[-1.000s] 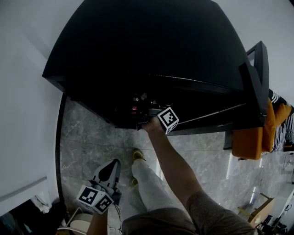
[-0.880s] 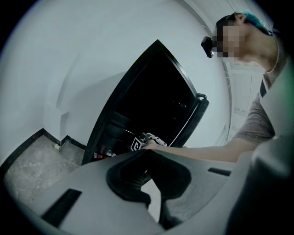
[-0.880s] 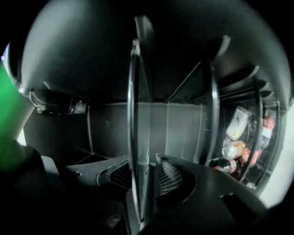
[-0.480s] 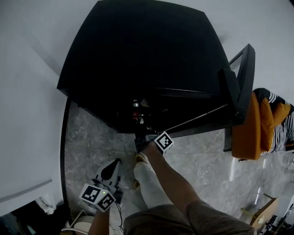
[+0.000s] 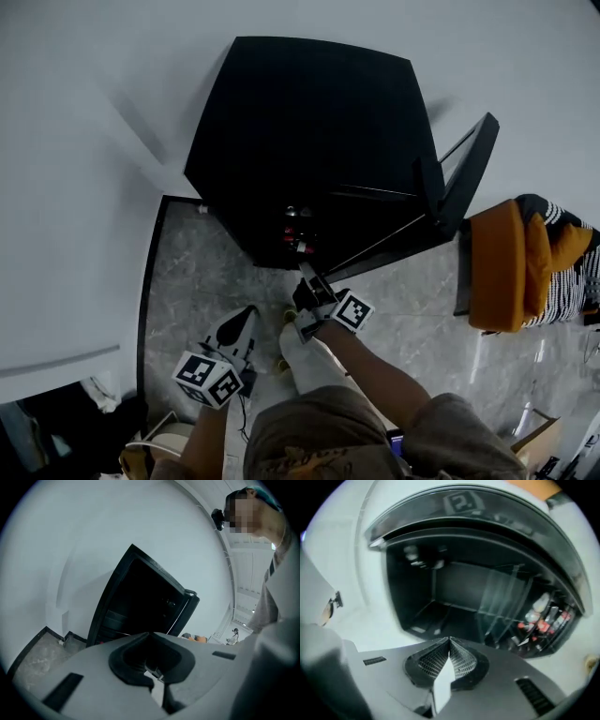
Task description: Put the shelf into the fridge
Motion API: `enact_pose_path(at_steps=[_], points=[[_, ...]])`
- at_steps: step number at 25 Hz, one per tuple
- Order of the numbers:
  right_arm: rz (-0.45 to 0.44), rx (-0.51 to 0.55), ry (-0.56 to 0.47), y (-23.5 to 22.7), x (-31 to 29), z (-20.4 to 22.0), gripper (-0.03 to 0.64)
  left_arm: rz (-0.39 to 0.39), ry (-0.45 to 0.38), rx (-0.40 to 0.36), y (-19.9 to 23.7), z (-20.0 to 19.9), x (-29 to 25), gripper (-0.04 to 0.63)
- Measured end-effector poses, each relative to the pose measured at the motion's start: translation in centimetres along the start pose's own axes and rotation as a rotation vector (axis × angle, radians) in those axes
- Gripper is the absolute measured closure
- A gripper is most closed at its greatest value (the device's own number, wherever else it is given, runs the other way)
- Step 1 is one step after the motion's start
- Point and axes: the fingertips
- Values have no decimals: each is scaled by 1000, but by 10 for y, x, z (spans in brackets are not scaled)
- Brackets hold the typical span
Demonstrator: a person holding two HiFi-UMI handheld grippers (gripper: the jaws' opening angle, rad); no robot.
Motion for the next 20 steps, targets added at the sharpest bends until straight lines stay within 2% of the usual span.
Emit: enact_pose_path(at_steps=[7,11,15,20], points=[[-186,166,315,123,33,53,595,8,-41,-23,-37,-27,37,595],[-257,330,463,167,57,74,595,27,-58,-53,-58,-39,53,595],[-346,549,599,210,80,92,595,66,-61,-93,-83,-49,71,595],[-407,727,718,246,99,109,595,90,-93,-129,-102,-57,88,595]])
Point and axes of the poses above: the fingertips, and each gripper's own axes: x backward along the fingers, y to its left, z out of its underside, and after that the axes turned 3 degrees about y, right-handed
